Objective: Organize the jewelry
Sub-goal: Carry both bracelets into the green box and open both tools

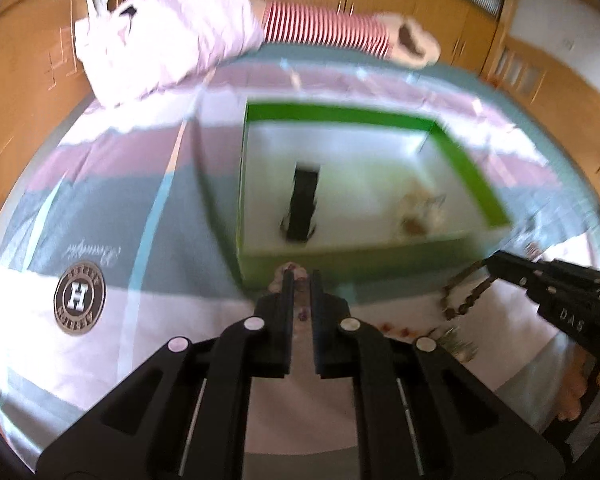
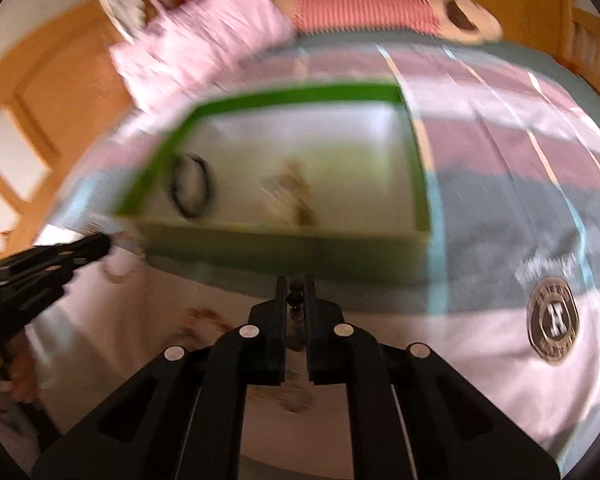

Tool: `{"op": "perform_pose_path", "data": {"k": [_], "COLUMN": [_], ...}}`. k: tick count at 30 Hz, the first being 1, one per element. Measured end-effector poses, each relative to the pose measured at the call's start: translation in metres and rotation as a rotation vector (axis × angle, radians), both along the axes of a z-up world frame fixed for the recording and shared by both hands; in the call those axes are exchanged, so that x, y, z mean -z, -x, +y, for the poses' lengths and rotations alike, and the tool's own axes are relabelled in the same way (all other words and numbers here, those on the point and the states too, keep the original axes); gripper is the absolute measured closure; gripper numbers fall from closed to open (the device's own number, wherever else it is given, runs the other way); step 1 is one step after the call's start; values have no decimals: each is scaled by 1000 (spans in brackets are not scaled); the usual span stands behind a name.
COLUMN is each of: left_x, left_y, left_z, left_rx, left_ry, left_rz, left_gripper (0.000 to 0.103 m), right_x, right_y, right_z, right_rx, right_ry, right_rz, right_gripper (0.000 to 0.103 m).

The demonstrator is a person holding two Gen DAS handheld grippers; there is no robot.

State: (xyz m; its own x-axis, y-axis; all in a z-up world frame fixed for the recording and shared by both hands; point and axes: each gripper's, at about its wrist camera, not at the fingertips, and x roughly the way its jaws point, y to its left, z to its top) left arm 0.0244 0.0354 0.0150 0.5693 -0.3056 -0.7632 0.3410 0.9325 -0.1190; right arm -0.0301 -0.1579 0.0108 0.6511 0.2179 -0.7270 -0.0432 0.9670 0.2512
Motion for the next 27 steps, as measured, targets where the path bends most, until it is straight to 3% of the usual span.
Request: {"op": "perform_pose_path", "data": {"k": [4,7,18,20,22,23,27], "left_x": [-26,-30,-9,-5,-5,-6,-13], "left_y": [-8,-19,-45,-45,-46,-45,-33], "left_z": [3,-7,-52,-55,-54,-53,-44], "left_rx": [27,38,93,95,91,86,109], "left_ry": [142,174,152,131,131,136,145], "left_rz": [-72,-68,-24,-15,-10,-14,-13], "left_gripper": [96,96,95,90,75,70,69], "right_x": [-32,-47,-10,-9,-11,-13,-22], "right_y": [-4,-16,-46,-46,-42,-39,-19], "right_z": [-3,-14,-33,-34,-35,-36,-28], "right_rx": [-2,46,156,160,167,171,94], "right_ry": [-63,-58,-44,-43,-65,-72,-82], "right_rz": [-136,-182,-70,-50,-48,-58,-29], "right_gripper": [96,96,95,90,62,60,60]}}
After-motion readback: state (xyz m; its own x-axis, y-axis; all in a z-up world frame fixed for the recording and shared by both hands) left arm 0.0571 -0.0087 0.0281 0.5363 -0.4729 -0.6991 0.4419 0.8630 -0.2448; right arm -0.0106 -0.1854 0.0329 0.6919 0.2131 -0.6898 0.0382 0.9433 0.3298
